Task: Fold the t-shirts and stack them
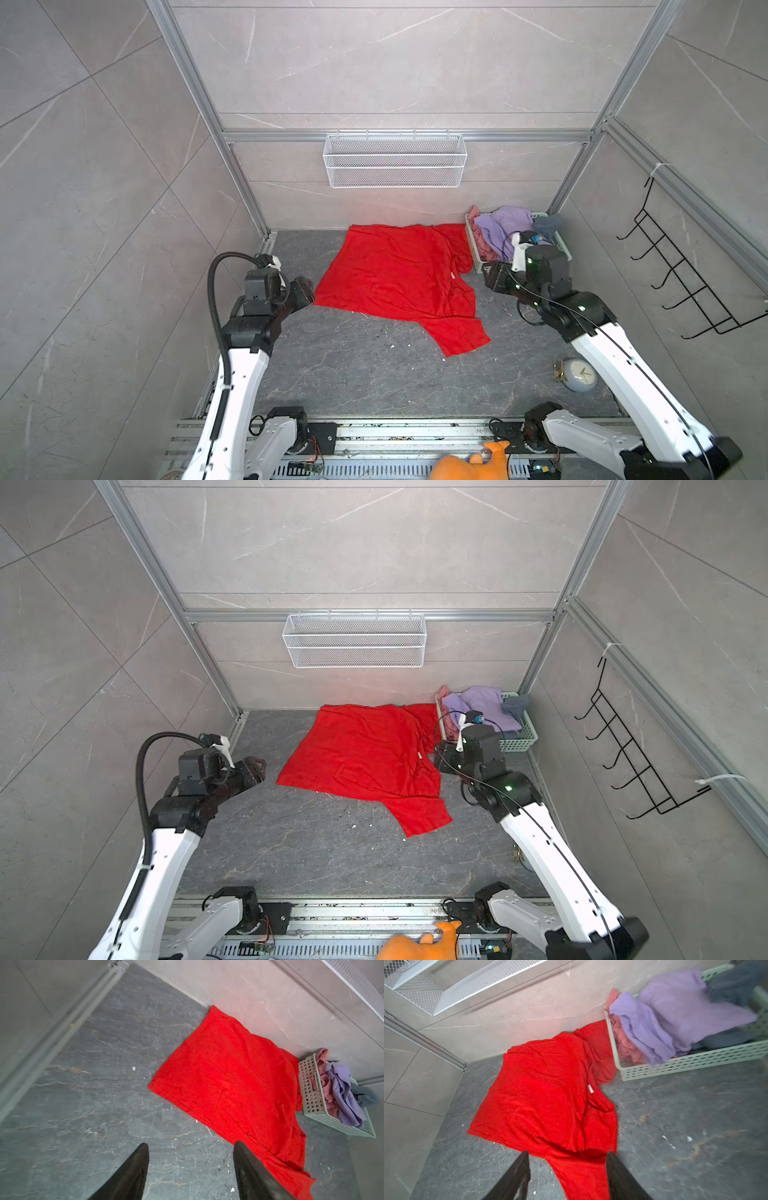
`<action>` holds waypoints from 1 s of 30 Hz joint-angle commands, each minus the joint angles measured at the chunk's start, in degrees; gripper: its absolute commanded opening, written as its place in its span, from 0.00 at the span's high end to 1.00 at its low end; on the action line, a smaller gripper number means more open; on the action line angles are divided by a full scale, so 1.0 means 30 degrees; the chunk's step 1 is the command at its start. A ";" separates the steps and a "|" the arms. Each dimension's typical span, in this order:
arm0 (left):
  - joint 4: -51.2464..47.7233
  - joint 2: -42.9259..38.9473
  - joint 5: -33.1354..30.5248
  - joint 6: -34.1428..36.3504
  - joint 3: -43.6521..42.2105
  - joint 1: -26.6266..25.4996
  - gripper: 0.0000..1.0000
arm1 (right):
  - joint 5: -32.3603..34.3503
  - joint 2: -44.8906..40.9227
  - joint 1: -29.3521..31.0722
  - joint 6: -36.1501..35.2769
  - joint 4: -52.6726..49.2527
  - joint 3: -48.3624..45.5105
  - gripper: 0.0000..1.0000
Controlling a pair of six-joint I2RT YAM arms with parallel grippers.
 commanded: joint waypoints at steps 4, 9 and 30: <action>0.4661 0.6240 0.3279 -0.0619 0.1643 -0.0953 0.32 | -0.2784 0.3699 0.0252 0.1831 0.5118 -0.0717 0.40; 0.6421 1.1364 0.3520 -0.0645 0.4401 -0.2753 0.25 | -0.3249 0.6596 0.0552 0.2870 0.7638 -0.1076 0.30; 0.5694 2.2488 0.1314 -0.2730 1.0939 -0.3776 0.09 | -0.1829 1.2818 0.0613 0.4986 1.0528 -0.1946 0.00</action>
